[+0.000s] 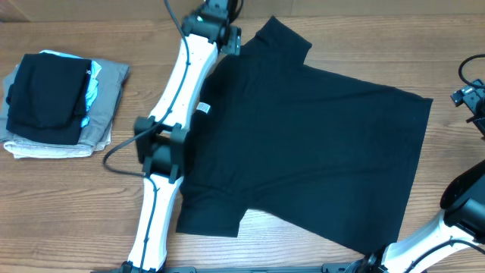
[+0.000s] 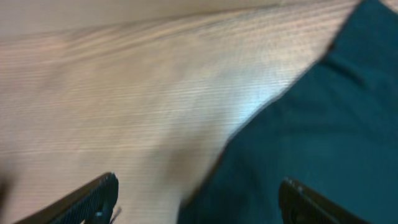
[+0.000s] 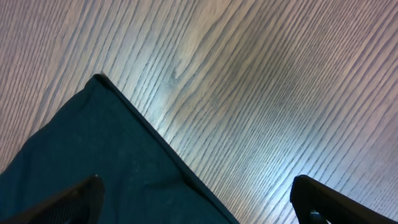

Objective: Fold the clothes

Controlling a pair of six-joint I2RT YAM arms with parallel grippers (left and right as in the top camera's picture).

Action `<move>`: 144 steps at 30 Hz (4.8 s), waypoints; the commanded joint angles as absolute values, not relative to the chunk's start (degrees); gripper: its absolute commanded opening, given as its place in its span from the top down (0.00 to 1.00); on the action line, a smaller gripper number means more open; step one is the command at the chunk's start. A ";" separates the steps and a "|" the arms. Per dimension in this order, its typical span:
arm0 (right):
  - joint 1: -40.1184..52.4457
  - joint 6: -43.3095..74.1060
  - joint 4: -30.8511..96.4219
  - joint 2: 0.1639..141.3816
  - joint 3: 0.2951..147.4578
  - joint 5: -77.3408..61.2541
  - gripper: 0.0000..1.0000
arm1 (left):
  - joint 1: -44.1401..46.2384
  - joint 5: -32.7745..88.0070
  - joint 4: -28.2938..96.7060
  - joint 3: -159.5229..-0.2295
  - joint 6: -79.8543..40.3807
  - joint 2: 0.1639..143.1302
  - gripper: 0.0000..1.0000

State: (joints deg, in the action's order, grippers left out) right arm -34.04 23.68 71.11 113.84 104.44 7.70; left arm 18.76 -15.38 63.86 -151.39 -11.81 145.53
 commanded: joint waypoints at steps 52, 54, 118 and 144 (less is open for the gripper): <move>-34.20 23.55 70.81 113.19 105.71 7.66 0.00 | 8.47 -1.19 73.49 -134.21 -12.03 151.98 0.96; -34.20 23.55 70.81 113.19 105.71 7.64 0.00 | 8.21 1.67 73.25 -136.18 -10.24 151.74 0.95; -18.35 12.19 60.34 122.52 101.95 -5.17 0.96 | 14.52 4.03 71.75 -110.24 -16.32 107.57 0.87; -24.88 18.70 67.24 125.71 105.67 -4.91 0.93 | 14.66 17.37 11.81 -106.67 -16.88 141.51 0.96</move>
